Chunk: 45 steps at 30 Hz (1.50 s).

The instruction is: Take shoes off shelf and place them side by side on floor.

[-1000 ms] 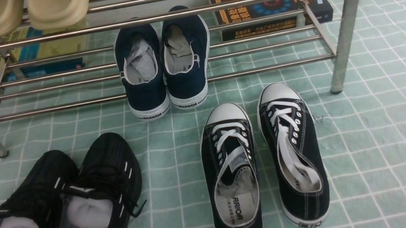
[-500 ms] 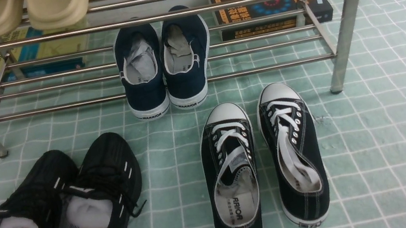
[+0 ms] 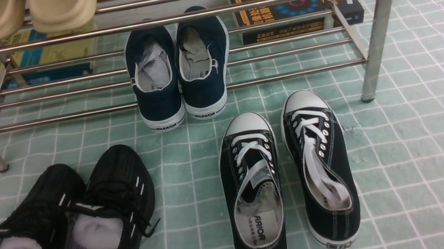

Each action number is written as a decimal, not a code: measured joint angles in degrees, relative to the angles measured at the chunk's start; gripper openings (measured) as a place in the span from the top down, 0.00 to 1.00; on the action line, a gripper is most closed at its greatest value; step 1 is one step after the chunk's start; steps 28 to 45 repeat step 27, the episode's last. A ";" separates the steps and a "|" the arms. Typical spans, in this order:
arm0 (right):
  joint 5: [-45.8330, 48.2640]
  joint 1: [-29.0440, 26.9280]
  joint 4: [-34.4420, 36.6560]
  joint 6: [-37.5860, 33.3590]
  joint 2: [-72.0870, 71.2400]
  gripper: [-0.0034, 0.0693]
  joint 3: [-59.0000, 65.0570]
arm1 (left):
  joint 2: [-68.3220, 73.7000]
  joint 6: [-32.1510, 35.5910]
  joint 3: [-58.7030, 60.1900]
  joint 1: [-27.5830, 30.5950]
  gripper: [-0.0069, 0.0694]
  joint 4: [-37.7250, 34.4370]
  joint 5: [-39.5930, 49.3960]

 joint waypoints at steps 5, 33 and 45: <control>0.00 0.00 0.00 0.00 0.00 0.62 0.00 | 0.00 0.00 0.00 0.00 0.82 0.00 0.00; 0.00 0.00 0.00 0.00 0.00 0.62 0.00 | 0.00 0.00 0.00 0.00 0.80 0.16 0.00; 0.00 0.00 0.00 0.00 0.00 0.62 0.00 | 0.00 0.00 0.00 0.00 0.80 0.16 0.00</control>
